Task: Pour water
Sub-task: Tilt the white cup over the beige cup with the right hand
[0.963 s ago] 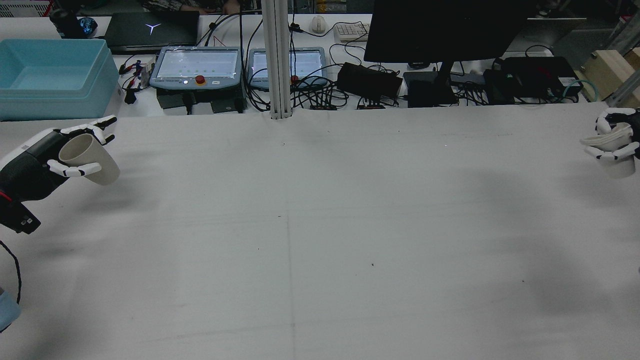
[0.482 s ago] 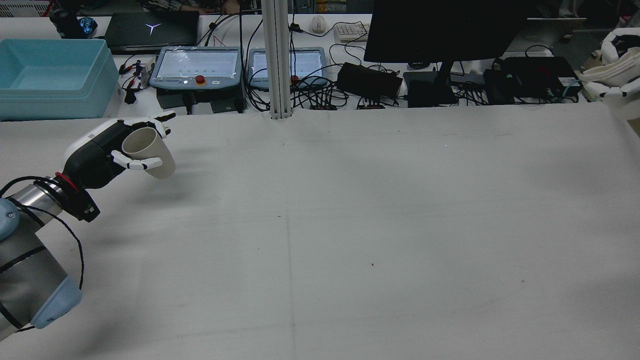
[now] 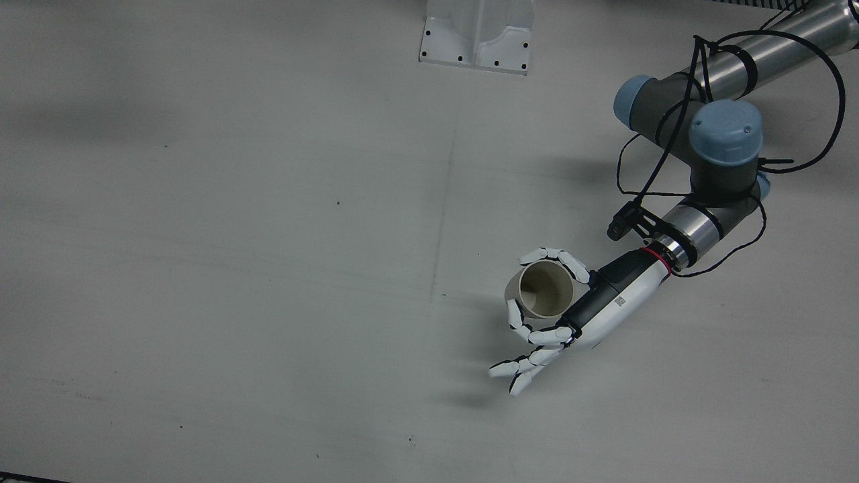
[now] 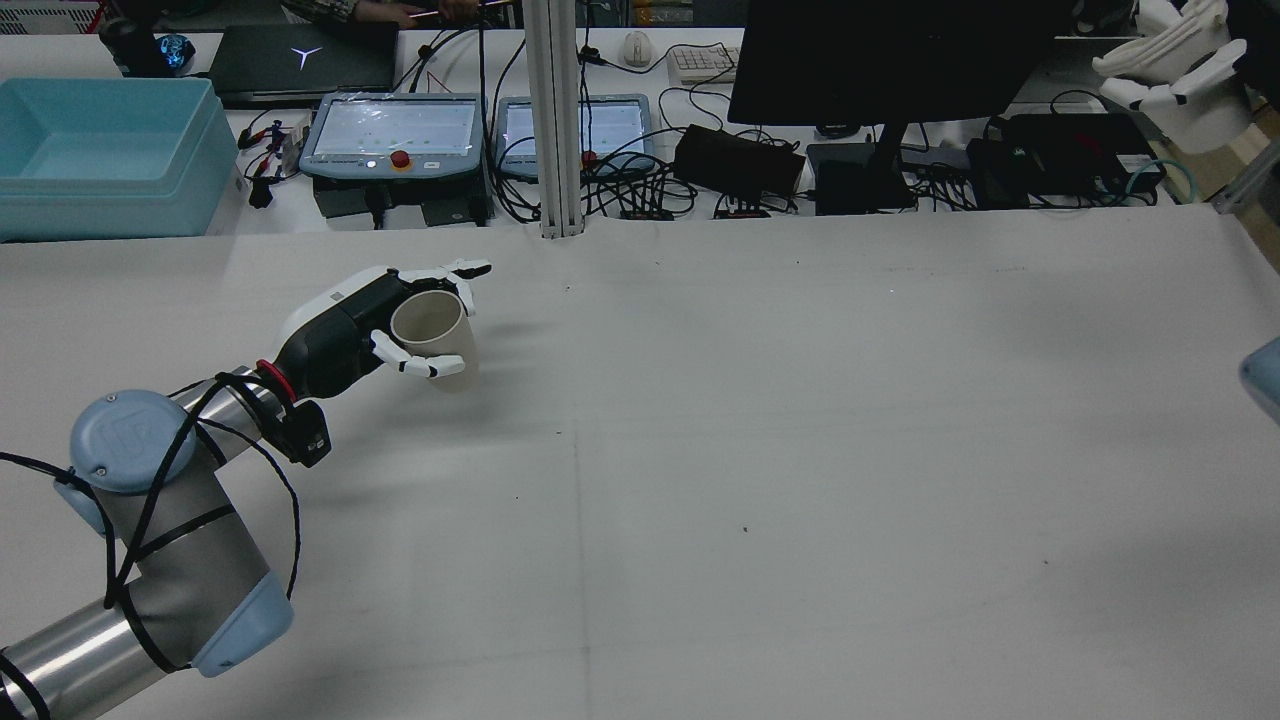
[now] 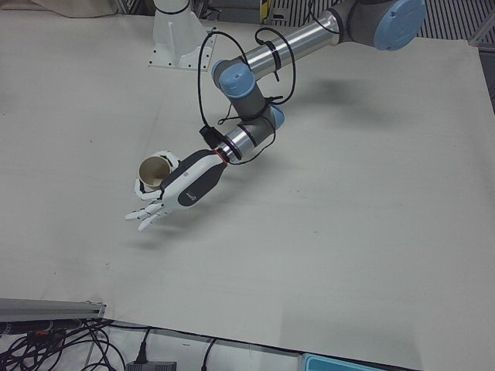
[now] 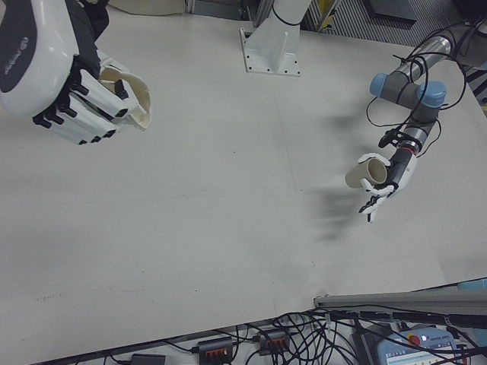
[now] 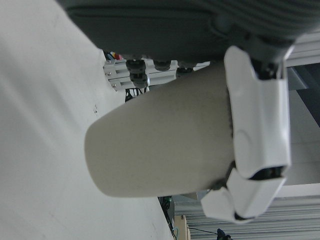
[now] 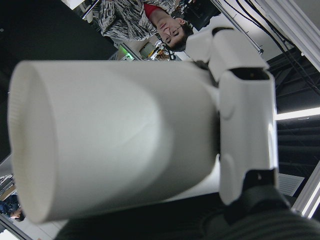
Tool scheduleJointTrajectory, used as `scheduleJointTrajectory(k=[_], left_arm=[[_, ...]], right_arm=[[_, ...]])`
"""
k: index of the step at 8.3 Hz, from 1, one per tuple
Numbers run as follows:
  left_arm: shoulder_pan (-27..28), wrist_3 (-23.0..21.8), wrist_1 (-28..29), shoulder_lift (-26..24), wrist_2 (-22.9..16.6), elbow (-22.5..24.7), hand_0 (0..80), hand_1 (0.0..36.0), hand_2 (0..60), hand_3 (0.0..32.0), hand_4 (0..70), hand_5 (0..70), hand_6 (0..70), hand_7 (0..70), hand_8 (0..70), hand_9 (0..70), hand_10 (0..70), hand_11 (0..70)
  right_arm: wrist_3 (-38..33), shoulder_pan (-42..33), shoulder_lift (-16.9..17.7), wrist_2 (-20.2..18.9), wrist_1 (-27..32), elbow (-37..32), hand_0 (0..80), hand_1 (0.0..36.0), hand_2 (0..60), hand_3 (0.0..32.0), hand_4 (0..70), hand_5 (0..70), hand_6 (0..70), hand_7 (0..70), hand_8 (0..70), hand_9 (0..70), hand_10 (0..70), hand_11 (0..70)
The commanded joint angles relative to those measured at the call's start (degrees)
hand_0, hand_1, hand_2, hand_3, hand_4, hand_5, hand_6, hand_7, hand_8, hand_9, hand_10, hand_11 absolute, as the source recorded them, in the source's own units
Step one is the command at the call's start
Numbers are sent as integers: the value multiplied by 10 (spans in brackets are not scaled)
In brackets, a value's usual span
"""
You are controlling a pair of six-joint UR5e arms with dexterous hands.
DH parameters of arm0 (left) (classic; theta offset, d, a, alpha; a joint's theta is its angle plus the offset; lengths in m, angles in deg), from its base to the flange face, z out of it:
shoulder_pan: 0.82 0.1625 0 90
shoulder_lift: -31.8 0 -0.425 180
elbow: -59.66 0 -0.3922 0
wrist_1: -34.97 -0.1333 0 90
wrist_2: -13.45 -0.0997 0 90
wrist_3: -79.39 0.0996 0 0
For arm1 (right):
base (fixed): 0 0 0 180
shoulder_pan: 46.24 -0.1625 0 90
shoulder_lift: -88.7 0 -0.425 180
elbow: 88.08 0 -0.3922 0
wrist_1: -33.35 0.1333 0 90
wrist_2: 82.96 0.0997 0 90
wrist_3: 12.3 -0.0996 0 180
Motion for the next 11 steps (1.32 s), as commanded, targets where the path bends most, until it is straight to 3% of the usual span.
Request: scheduleJointTrajectory(k=[1,4,7,9,11], left_arm=[[40,39,-32,-61,-2,-9,638,360,600,0,655,700,106,158,19,32,67,126],[55,45,-59,-125,-2,-40,632,360,600,0,671,700,120,174,23,39,71,131],[55,44,-59,-147,-1,-50,641,360,600,0,681,700,126,179,26,41,70,130],[55,42,-59,-147,-1,-47,634,360,600,0,674,700,124,177,25,40,69,128],[53,42,-62,-154,-2,-46,641,360,600,0,674,700,123,176,25,40,68,127]], right_arm=[[26,91,-62,73,-39,0,800,360,562,0,700,700,700,700,662,700,700,700],[106,240,-171,179,-124,-10,800,360,600,0,700,700,700,700,644,700,700,700],[184,333,-241,231,-136,-74,800,360,600,0,700,700,700,700,619,700,700,700],[230,389,-267,289,-135,-94,800,360,600,0,700,700,700,700,612,700,700,700],[230,394,-265,298,-134,-78,800,360,600,0,700,700,700,700,607,700,700,700]])
